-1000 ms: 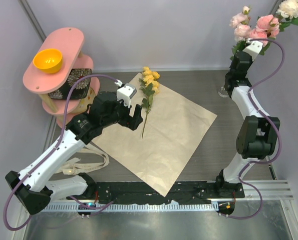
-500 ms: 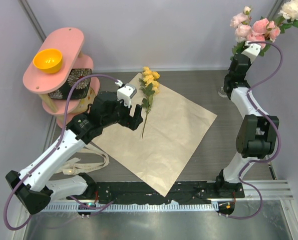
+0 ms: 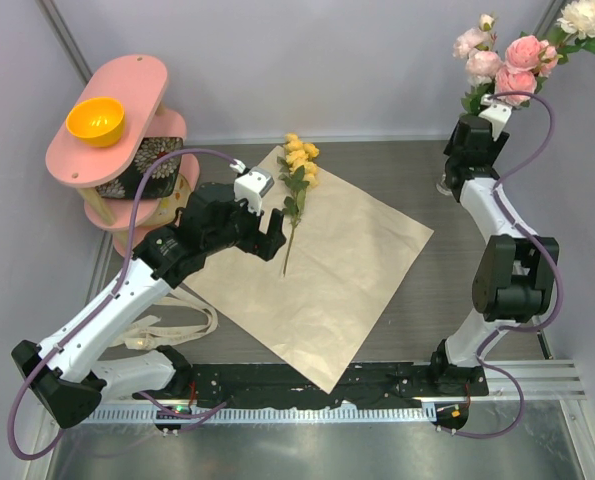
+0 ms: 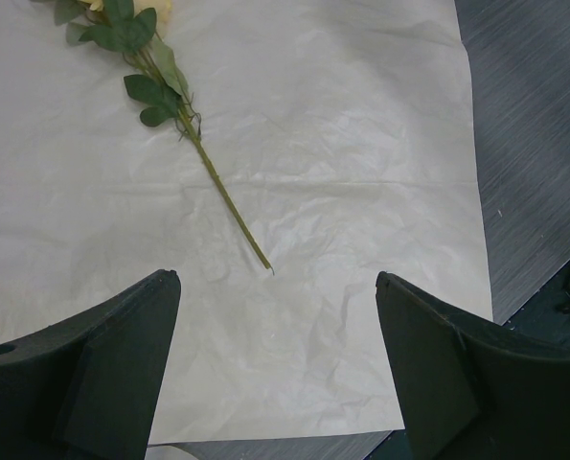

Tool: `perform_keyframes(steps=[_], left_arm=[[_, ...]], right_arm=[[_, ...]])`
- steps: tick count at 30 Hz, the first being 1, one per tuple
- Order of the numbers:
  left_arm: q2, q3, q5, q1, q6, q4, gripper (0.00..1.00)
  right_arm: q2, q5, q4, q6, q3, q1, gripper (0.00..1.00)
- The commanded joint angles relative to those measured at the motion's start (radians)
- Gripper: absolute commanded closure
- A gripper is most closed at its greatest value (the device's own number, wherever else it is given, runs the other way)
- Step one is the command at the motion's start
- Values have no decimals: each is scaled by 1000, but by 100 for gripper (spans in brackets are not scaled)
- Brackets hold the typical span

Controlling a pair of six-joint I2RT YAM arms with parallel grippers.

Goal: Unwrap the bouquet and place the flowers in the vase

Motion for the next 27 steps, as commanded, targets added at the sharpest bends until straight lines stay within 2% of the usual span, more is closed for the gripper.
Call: perform_keyframes(steps=[1, 5, 8, 11, 12, 15, 17, 20, 21, 23, 27], left_arm=[[-6, 10, 11, 4, -13, 17, 13], [-5, 9, 17, 4, -16, 17, 13], [9, 9, 17, 6, -19, 17, 13], [34, 7, 8, 4, -21, 19, 13], [41, 7, 0, 4, -22, 16, 13], [77, 7, -15, 4, -22, 8, 13], [103, 5, -15, 4, -21, 7, 19], [187, 21, -7, 12, -39, 5, 27], [260, 36, 5, 18, -52, -10, 28], [354, 125, 16, 21, -93, -47, 32], [621, 346, -52, 42, -125, -247, 36]], right_arm=[[-126, 24, -97, 110, 15, 13, 28], [-192, 29, -254, 237, -19, 39, 21], [-258, 33, -342, 326, -86, 109, 20], [-321, 32, -408, 386, -178, 211, 20], [-336, 27, -413, 392, -207, 279, 20], [-400, -25, -393, 403, -332, 385, 20], [-427, -39, -375, 394, -393, 491, 20], [-437, -85, -358, 388, -427, 590, 21], [-439, -103, -353, 384, -430, 611, 21], [-445, -150, -347, 380, -433, 645, 21], [-496, -216, -335, 380, -467, 657, 21]])
